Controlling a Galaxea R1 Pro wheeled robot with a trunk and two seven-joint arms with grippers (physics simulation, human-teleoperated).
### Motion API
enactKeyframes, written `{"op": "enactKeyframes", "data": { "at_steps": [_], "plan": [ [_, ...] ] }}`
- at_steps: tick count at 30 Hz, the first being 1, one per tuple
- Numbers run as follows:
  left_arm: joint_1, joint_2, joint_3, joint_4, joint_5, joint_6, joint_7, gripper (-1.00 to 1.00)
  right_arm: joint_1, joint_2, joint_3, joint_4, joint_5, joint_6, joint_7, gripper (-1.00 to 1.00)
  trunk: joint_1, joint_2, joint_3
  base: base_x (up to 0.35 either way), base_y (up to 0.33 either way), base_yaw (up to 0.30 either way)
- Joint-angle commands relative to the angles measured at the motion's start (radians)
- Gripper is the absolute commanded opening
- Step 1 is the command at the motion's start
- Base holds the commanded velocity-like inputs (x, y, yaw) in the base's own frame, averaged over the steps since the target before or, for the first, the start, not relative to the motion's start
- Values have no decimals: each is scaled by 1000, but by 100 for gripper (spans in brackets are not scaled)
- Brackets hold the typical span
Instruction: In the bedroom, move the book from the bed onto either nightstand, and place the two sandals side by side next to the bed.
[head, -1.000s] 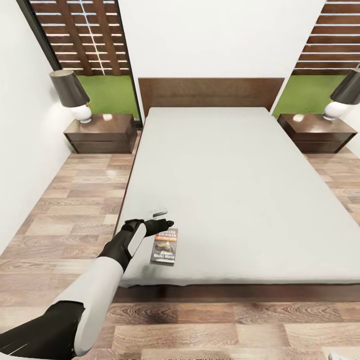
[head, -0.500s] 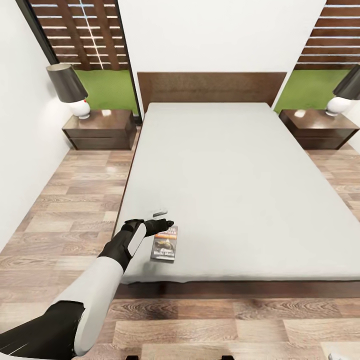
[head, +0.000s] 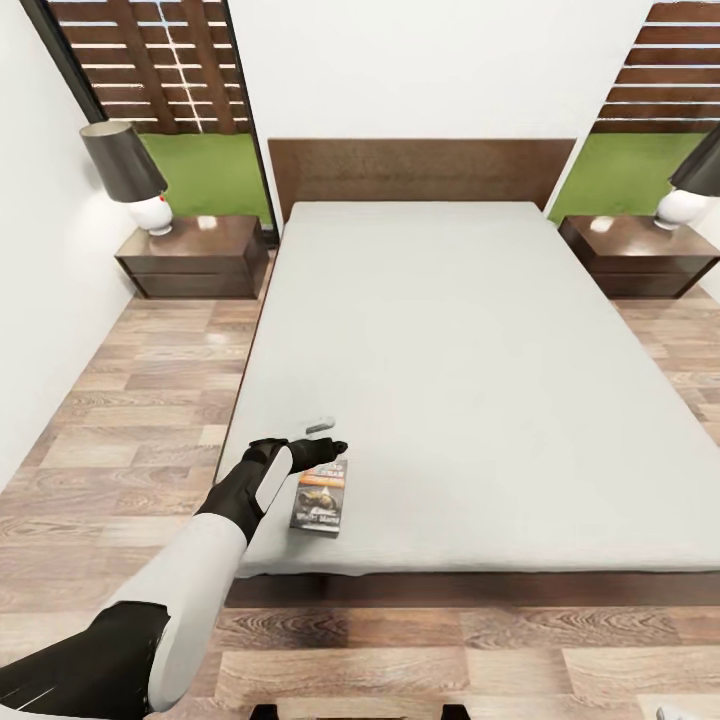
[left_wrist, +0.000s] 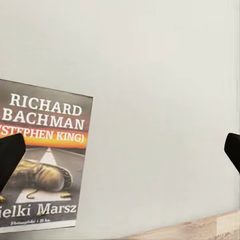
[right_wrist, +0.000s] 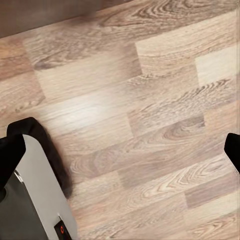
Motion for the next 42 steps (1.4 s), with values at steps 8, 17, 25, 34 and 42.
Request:
{"op": "enactKeyframes", "data": {
  "at_steps": [8,17,25,34,42],
  "plan": [
    [0,0,0,-1,2,5,0,100,-1,0,-8,2,-3,-3,8,100,1,-1,-1,253,-56,0],
    [0,0,0,-1,3,5,0,100,-1,0,-7,2,-3,-3,8,100,1,-1,-1,206,105,0],
    [0,0,1,-1,3,5,0,100,-1,0,-7,2,-3,-3,8,100,1,-1,-1,29,20,0],
    [0,0,2,-1,3,5,1,100,-1,0,-8,2,-3,-3,8,100,24,-43,-20,1,1,0],
    [0,0,2,-1,3,5,1,100,-1,0,-7,2,-3,-3,8,100,54,-99,-45,0,0,0]
  ]
}}
